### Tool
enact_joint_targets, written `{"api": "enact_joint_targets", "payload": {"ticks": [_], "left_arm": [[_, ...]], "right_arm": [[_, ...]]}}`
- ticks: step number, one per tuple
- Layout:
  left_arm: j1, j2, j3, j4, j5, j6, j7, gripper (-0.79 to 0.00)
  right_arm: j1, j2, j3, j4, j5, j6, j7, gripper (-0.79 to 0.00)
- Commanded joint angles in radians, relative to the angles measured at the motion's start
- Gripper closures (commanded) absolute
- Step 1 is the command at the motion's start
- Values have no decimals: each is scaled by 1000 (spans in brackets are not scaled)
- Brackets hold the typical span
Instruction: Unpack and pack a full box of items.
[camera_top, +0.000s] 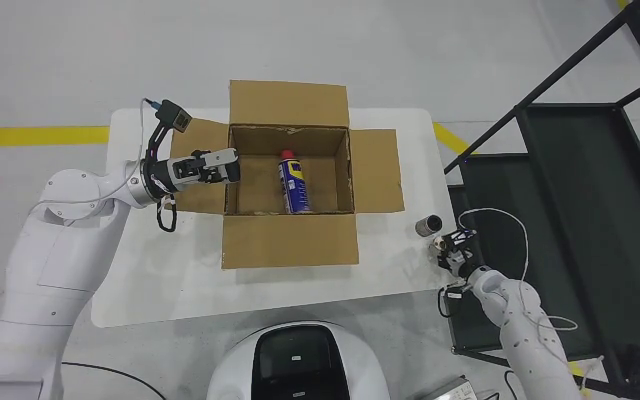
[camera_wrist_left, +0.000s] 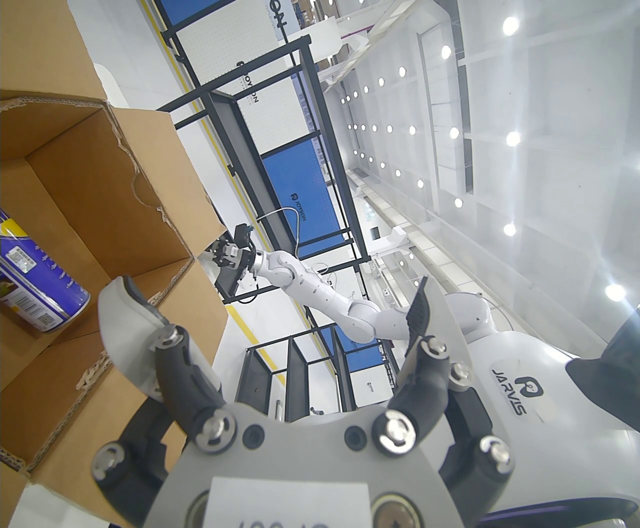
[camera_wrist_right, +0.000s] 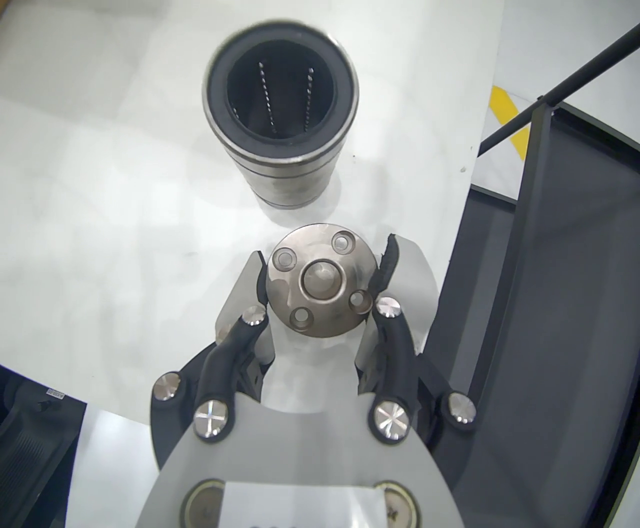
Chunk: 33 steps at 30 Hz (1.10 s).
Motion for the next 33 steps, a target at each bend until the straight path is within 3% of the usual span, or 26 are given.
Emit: {"api": "enact_joint_targets", "payload": {"ticks": [1,18,26,33], "left_arm": [[0,0,0,0,0,0,0,-785],[0,0,0,0,0,0,0,-785],[0,0,0,0,0,0,0,-785],[0,0,0,0,0,0,0,-785]], "right_arm": [[-15,4,17,-23,16,-26,-6,0],[-187,27,132,-373,94,-79,-9,0],[-166,18,94,-574,229,16,129,0],[-125,11,13,-695,216,76,175,0]]}}
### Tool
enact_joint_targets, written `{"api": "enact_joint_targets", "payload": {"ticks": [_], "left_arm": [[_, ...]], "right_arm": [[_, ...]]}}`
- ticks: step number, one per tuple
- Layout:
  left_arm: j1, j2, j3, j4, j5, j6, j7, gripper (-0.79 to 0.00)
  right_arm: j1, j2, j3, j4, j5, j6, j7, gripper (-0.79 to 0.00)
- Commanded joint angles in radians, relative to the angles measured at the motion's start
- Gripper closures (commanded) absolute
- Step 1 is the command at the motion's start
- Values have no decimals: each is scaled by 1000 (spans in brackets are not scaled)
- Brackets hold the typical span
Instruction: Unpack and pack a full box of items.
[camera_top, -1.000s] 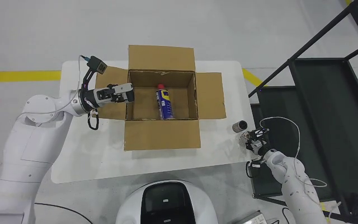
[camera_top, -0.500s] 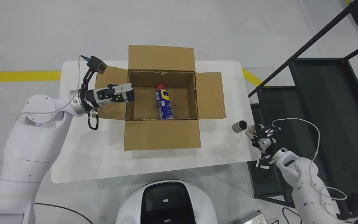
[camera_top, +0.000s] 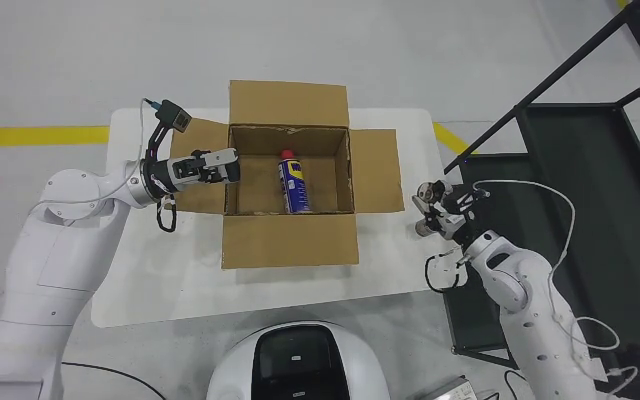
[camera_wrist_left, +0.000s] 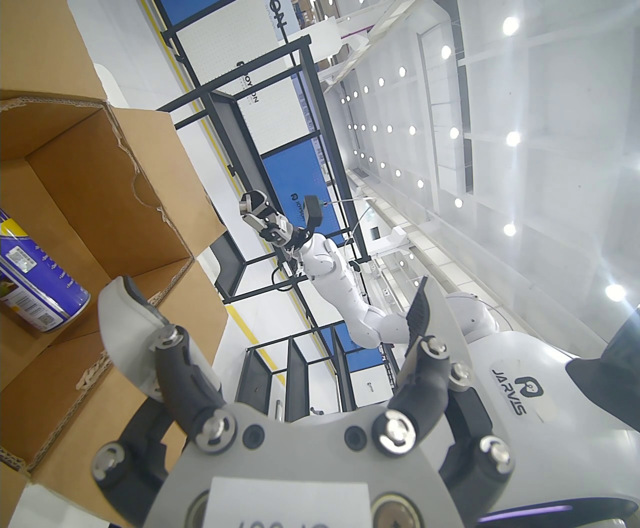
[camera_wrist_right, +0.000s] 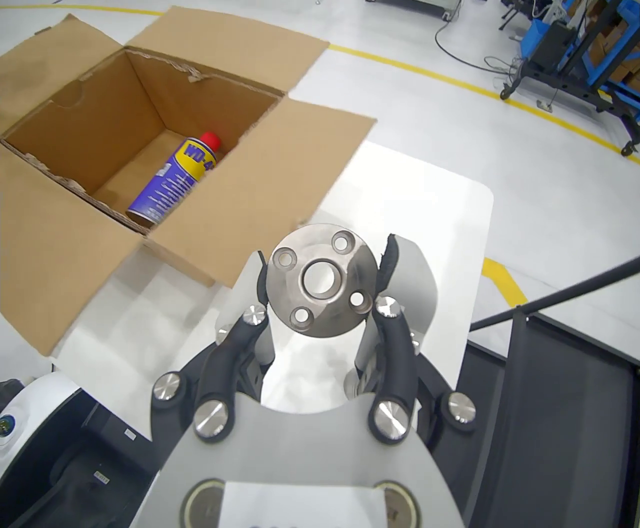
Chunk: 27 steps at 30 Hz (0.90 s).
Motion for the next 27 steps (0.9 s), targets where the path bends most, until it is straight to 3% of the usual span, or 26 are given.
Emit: {"api": "enact_joint_targets", "payload": {"ticks": [1,19,23,27], "left_arm": [[0,0,0,0,0,0,0,-785],[0,0,0,0,0,0,0,-785],[0,0,0,0,0,0,0,-785],[0,0,0,0,0,0,0,-785]], "right_arm": [[4,-1,-8,-4,-2,7,2,0],[16,0,-21,-7,-9,-6,22,0],[121,0,-102,-12,-37,-65,58,0],[275,-15,-261,33,-68,-70,99,0]]}}
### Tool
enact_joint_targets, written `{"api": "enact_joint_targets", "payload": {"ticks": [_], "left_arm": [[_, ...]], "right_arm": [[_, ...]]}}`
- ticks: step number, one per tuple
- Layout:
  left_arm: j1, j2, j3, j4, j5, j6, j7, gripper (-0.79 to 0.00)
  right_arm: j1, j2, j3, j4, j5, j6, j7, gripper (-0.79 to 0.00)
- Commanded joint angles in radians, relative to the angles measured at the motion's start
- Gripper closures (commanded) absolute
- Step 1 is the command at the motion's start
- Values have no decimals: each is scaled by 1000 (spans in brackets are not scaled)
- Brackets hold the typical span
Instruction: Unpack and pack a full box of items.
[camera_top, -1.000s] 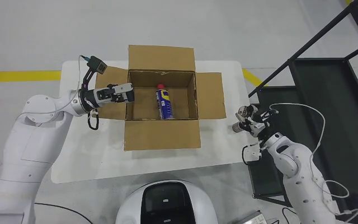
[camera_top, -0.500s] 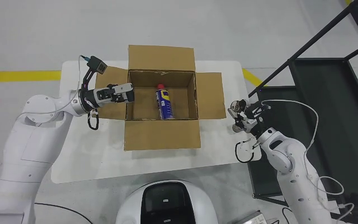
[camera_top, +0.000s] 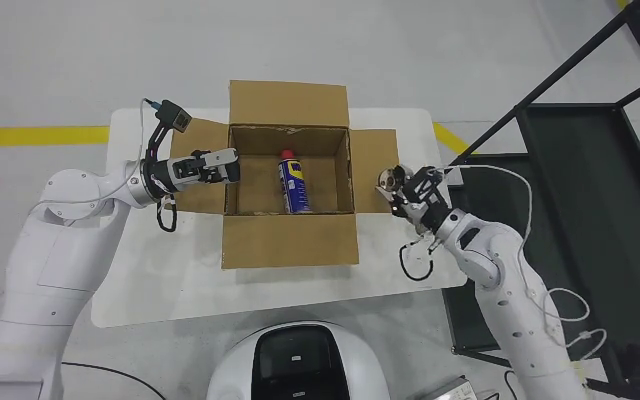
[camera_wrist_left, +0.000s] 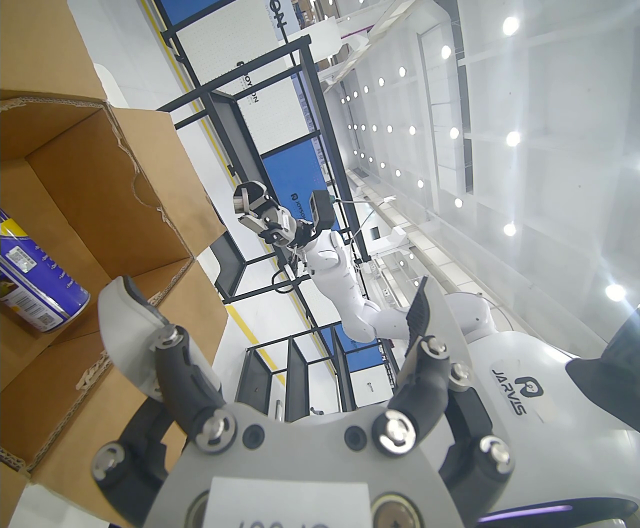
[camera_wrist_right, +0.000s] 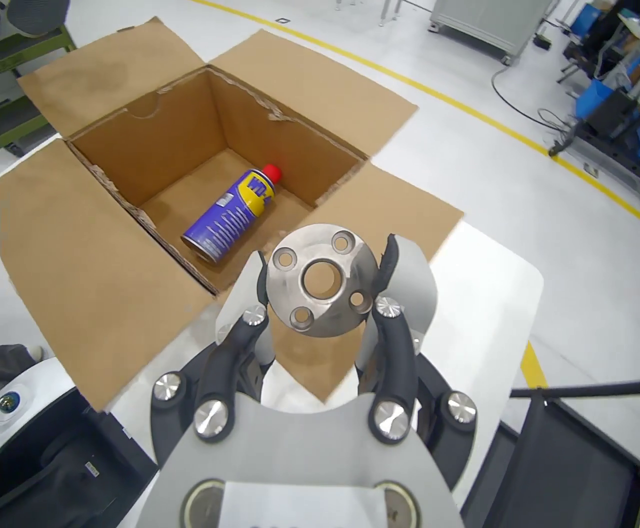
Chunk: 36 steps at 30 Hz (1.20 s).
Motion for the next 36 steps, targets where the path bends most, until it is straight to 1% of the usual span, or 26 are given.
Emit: {"api": "enact_joint_targets", "payload": {"ticks": [1,5,9,23,25,29,32,36], "left_arm": [[0,0,0,0,0,0,0,-785],[0,0,0,0,0,0,0,-785],[0,0,0,0,0,0,0,-785],[0,0,0,0,0,0,0,-785],[0,0,0,0,0,0,0,-785],[0,0,0,0,0,0,0,-785],[0,0,0,0,0,0,0,-785],[0,0,0,0,0,0,0,-785]], "right_arm": [[83,-10,-89,38,3,0,18,0],[224,-35,-235,118,-2,36,42,0],[301,-55,-318,183,-3,75,40,0],[305,-56,-320,200,-8,85,40,0],[323,-56,-322,227,2,65,94,0],[409,-66,-373,274,32,22,229,0],[480,-83,-437,348,63,-5,287,0],[579,-111,-515,476,103,-25,299,0]]}}
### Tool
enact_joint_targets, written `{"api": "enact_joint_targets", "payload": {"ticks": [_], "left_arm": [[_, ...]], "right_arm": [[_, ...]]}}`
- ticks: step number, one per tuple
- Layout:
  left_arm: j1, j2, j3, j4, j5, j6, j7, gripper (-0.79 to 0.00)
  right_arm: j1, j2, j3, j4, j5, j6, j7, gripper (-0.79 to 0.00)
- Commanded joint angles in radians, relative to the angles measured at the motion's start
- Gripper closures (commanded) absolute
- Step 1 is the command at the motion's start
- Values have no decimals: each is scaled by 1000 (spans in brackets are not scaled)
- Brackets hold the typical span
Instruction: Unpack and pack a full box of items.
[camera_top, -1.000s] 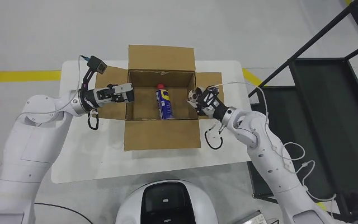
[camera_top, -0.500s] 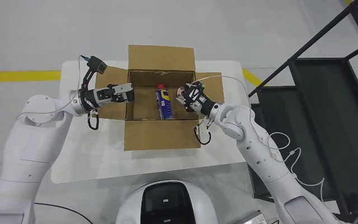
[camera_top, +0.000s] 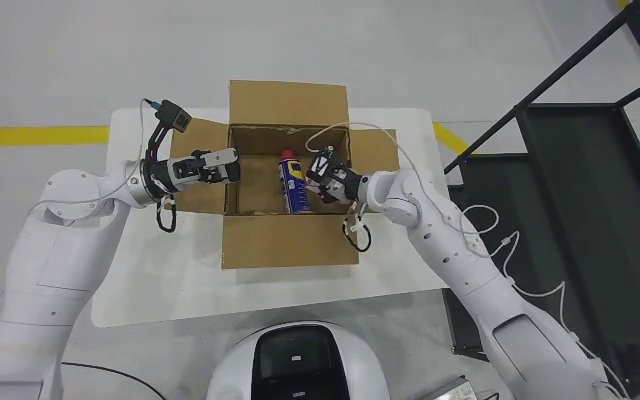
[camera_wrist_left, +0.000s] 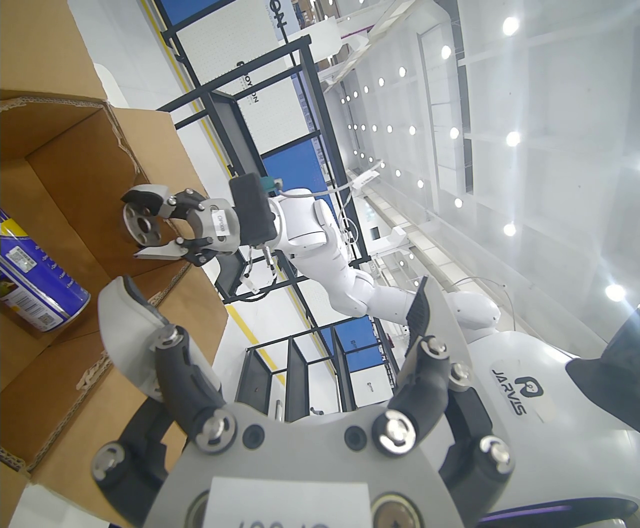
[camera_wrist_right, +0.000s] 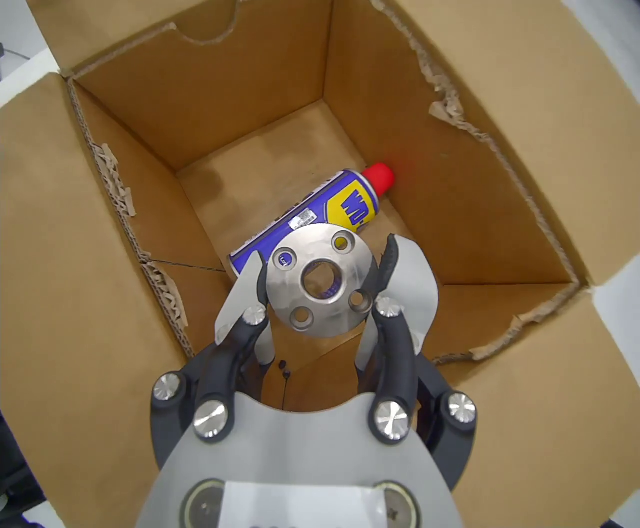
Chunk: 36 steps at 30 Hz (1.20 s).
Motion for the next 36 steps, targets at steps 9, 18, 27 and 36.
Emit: {"api": "enact_joint_targets", "payload": {"ticks": [9,18,27,36], "left_arm": [[0,0,0,0,0,0,0,-785],[0,0,0,0,0,0,0,-785],[0,0,0,0,0,0,0,-785],[0,0,0,0,0,0,0,-785]], "right_arm": [[173,-66,-142,294,57,-29,-23,0],[246,-104,-205,429,25,-13,-39,-92],[280,-135,-241,515,19,2,-66,-517],[271,-116,-184,449,-4,29,-148,-785]]}}
